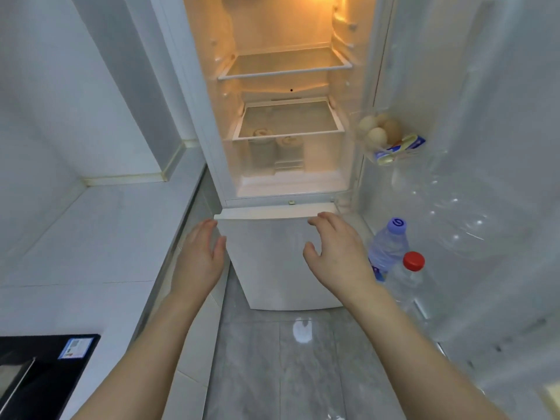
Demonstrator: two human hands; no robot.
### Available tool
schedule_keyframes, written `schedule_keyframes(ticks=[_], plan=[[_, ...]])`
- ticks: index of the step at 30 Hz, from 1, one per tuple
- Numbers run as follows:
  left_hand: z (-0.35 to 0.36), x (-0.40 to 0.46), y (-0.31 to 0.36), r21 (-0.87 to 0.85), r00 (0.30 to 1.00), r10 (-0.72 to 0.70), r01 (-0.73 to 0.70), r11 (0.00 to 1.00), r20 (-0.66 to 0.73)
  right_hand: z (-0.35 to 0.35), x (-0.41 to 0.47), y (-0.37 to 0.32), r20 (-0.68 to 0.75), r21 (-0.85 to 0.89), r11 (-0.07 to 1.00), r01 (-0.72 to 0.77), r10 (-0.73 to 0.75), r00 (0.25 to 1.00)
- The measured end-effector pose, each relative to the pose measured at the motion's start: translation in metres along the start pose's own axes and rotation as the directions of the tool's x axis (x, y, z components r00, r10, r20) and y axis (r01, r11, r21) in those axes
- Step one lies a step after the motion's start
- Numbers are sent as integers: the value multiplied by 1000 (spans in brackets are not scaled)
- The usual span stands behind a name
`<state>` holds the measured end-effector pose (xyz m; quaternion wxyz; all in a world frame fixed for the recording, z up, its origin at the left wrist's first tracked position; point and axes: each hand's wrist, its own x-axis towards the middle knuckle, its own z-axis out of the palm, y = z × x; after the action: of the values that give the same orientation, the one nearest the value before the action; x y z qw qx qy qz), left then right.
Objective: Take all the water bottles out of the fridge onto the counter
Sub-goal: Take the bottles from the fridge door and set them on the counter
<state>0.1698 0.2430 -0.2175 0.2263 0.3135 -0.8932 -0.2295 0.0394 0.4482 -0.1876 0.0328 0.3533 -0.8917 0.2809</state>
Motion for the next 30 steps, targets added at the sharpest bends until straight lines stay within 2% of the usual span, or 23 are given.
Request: schedule_keyframes(ticks=[8,11,15,21,26,30], plan=[[43,-13,66,-57,998,35,-32,998,49,-23,-22,67,-148,-104,992,-70,54,988],[46,-10,81,-54,999,28,-26,998,40,-30,-31,84,-187,-108,983,-149,127,974],[53,-9,99,-63,998,38,-34,997,55,-36,-35,98,-132,-210,943,-257,233,963],[73,0,140,-104,983,95,-80,991,154,-37,-35,124,101,-226,891,-394,424,900],[103,7,178,-191,929,177,-119,974,326,-40,-32,137,160,-86,862,-499,507,847],[124,9,211,-266,871,234,-124,956,433,-42,-31,137,180,-103,857,-504,515,838]])
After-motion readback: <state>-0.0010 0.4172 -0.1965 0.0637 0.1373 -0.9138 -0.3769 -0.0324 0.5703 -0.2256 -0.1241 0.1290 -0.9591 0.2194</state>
